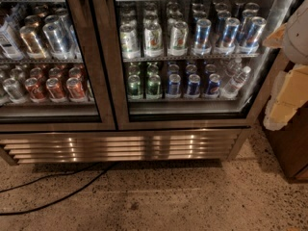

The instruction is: Open right fridge door

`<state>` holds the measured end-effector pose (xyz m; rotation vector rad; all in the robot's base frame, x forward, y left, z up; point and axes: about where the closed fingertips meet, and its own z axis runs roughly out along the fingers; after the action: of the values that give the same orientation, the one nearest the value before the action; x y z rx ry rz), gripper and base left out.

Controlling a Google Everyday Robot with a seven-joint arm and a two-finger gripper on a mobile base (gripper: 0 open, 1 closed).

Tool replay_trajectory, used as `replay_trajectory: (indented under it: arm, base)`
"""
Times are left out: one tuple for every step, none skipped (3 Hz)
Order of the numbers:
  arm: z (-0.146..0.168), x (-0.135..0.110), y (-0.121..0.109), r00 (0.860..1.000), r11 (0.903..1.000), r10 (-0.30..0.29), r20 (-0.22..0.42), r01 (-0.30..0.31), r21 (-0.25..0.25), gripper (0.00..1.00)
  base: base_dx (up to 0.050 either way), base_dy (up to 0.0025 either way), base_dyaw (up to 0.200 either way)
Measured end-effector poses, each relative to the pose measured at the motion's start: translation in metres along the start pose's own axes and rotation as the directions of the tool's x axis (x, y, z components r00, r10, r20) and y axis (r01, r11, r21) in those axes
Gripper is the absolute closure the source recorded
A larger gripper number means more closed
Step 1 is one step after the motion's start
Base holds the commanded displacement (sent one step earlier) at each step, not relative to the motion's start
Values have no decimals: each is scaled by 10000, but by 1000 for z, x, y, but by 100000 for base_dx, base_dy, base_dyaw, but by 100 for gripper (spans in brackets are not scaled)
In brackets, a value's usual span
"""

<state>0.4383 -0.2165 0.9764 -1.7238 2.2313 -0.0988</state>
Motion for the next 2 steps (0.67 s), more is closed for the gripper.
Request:
replay_trajectory:
  arm:
    - [1,-1,-1,10000,10000,58,54,-58,6,0]
    - [32,-39,-1,9966,9962,-211,791,277,-825,0]
  base:
    - [0,0,0]
    - [0,0,0]
